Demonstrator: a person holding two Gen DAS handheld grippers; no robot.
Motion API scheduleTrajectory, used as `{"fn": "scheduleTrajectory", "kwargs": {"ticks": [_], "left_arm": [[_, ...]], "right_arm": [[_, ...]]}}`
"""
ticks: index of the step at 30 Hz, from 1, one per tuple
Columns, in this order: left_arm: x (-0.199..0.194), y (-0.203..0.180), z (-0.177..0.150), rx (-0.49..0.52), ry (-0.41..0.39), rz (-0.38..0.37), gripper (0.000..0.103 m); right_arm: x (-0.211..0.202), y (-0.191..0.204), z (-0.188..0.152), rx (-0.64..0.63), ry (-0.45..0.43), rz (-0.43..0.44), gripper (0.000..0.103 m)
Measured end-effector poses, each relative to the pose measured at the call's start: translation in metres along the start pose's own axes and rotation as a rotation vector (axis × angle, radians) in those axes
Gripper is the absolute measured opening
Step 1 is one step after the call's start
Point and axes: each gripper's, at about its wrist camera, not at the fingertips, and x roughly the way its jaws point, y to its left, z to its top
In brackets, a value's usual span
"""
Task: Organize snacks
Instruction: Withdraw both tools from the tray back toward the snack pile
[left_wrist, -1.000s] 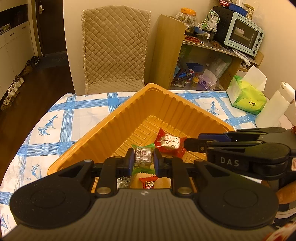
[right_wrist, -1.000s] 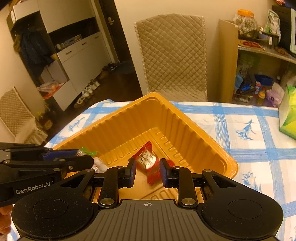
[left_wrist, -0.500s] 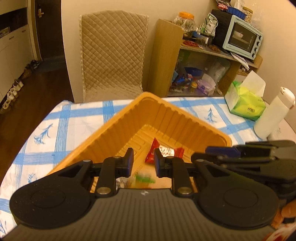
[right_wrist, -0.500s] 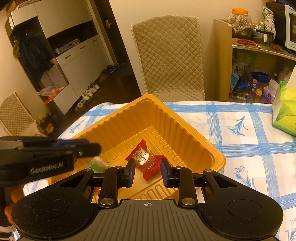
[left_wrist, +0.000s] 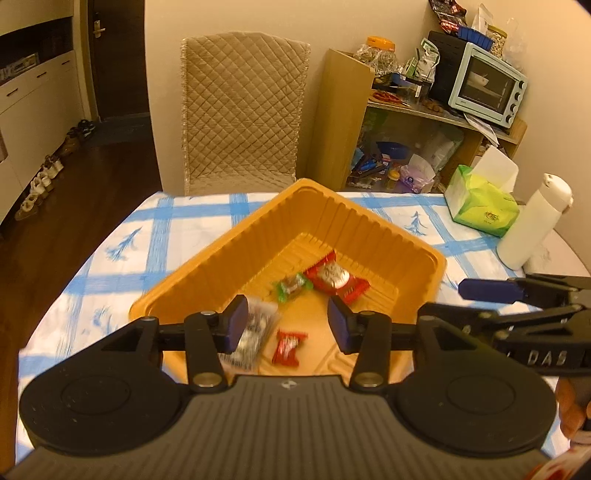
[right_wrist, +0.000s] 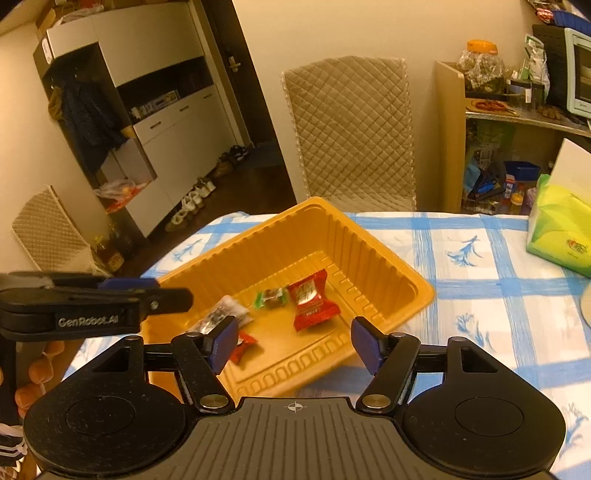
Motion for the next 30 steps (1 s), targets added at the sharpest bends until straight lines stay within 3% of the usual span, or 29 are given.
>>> {"fn": "scheduleTrajectory", "kwargs": {"ticks": [14,30], "left_arm": [[-0.094,-0.021,-0.063,-0.024,-0.028,0.003,0.051],[-0.155,-0.078,-0.142,-0.013,0.005,-0.039,0.051]], "right_arm": [[-0.094,0.014,-0.048,0.01,-0.059,-0.005,0.079],[-0.182,0.012,-0.125,0.026,-0.01,-0.049,0.081]]}}
